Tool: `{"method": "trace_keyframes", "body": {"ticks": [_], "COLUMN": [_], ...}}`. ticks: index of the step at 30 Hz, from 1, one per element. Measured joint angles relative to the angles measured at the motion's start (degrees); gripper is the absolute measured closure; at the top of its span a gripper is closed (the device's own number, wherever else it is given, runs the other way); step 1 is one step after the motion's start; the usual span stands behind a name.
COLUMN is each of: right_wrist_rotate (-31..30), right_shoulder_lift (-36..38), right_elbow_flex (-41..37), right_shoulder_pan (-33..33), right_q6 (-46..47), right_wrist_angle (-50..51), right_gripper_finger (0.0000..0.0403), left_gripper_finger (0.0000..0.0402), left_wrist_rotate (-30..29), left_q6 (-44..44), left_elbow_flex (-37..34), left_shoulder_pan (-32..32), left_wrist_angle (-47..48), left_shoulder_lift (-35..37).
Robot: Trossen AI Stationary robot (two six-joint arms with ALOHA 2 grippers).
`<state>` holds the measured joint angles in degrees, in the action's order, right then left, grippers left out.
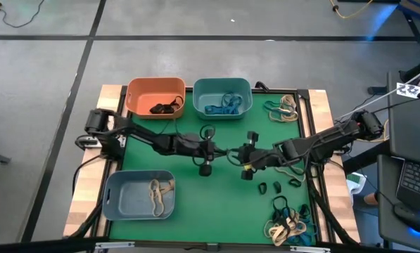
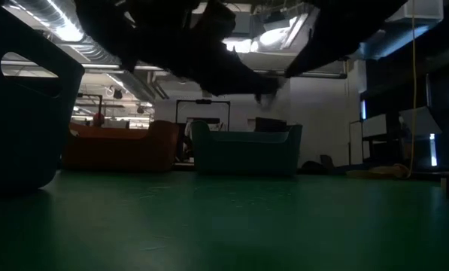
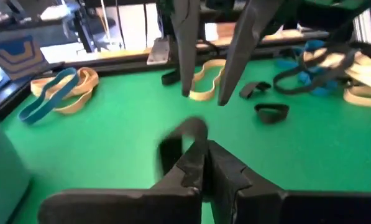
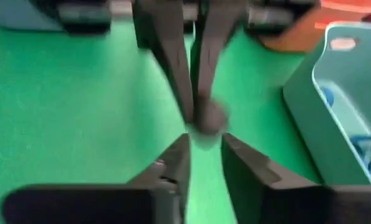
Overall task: Sort rubber bands into baskets
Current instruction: Put the small black rubber band into the orange bin
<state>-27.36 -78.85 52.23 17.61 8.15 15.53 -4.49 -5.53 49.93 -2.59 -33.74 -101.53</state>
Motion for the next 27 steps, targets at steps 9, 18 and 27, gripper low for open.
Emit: {"method": "trace_keyframes", "body": {"ticks": [9, 18, 27], "right_wrist_rotate": [3.92, 3.46, 4.02], "right_shoulder_lift": [-0.02, -0.04, -0.04], "right_elbow_flex": [-1.66, -7.45, -9.27], "right_shoulder_pan": [0.04, -0.01, 0.0], "right_q6": [9.11, 12.73, 15.85], "right_wrist_angle": [13.74, 12.79, 11.91], "right_gripper_finger": [0.0213, 0.0212, 0.0212], "left_gripper_finger": [0.0388, 0.0387, 0.0387], "left_wrist_rotate": [-6.45, -16.74, -17.68], "left_q6": [1.88, 5.72, 6.65], "left_elbow_flex": [-0.02, -0.02, -0.02], "left_shoulder_pan": [2.34, 13.1, 29.59], "left_wrist_angle": [29.88, 54.24, 62.69], "left_shoulder_lift": [17.84, 32.27, 34.99]}}
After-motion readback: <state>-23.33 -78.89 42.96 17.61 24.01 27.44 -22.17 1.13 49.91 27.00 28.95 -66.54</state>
